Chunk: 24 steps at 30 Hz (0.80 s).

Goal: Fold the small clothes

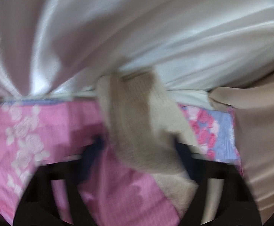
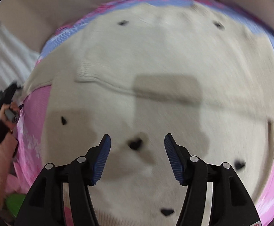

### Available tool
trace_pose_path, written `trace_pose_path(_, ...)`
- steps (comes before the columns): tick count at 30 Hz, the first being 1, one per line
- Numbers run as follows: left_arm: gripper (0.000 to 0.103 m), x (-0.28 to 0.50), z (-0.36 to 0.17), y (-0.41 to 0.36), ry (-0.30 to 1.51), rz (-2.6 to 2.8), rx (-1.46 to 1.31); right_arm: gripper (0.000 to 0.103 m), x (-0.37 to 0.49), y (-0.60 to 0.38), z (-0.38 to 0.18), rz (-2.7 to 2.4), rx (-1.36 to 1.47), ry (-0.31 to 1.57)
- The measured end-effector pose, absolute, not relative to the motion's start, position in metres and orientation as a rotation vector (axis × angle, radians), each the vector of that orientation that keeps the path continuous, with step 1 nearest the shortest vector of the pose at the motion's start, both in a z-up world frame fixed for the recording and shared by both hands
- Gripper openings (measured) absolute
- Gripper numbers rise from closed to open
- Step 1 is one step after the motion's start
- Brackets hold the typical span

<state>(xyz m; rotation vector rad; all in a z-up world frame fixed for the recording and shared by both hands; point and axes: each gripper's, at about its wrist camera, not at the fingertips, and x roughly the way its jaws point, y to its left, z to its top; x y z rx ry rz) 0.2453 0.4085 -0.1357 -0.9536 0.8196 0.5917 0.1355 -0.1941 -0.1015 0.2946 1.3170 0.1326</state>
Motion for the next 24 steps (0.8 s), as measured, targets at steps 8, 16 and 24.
trace_pose_path(8, 0.012, 0.254, -0.048, 0.367, 0.667, 0.441, -0.84, 0.058, 0.111, -0.245, -0.105, 0.011, 0.405, 1.307)
trace_pose_path(16, 0.012, 0.277, 0.099, 0.201, 0.532, 0.023, -0.555, 0.058, 0.091, -0.277, -0.102, -0.03, 0.484, 1.26)
trace_pose_path(24, 0.012, 0.286, 0.128, -0.012, 0.62, -0.37, -0.418, 0.058, 0.067, -0.317, -0.094, -0.079, 0.576, 1.184)
